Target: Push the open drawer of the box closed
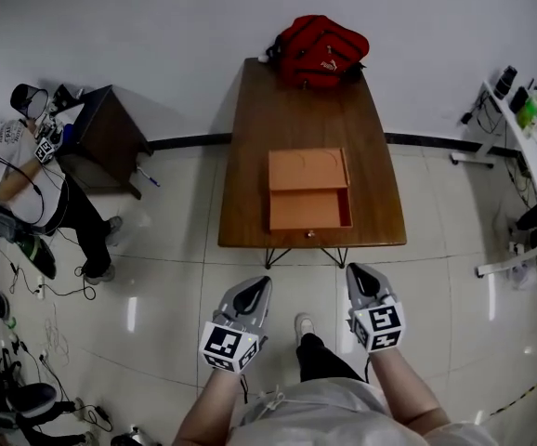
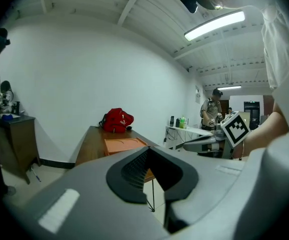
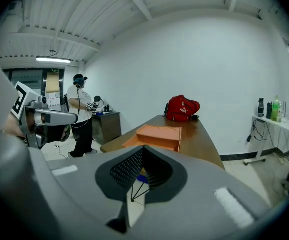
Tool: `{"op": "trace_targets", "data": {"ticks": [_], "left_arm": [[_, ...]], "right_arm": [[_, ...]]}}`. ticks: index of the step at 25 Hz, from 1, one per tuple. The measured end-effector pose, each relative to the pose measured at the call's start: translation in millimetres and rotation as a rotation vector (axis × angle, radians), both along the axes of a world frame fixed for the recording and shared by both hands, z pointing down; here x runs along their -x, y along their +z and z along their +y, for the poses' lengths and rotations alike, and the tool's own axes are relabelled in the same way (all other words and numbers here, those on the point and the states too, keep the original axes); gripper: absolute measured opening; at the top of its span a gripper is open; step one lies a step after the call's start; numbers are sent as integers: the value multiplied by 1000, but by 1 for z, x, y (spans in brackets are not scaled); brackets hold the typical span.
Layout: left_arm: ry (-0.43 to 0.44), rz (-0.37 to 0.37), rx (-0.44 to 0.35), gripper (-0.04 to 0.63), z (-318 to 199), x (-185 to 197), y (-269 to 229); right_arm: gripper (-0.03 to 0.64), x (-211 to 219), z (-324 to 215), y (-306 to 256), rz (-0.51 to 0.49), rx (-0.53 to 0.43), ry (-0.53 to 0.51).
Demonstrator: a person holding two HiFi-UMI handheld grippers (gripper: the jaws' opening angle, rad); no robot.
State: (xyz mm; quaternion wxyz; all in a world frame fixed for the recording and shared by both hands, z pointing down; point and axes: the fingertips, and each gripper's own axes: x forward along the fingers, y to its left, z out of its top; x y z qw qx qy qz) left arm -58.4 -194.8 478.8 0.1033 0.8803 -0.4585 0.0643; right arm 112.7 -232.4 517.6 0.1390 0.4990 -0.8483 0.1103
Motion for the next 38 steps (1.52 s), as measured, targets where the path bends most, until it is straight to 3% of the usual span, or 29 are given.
{"op": "trace_targets", "data": {"ticks": [10,17,23,38], "left_arm": [[-19,-5,187,6,-92,-15,85],[-21,15,306,6,-127,-27,135],[-54,21,389,6,-141,-25,169],[-75,38,433,6,-180,-28,173]], "right_arm": [[7,-8,-90,65,32,146,-10],[6,-8,-111,122,46,289,1],[8,-6,-123,147,49,349,-9],[7,2,-153,154,41,393,-22]]}}
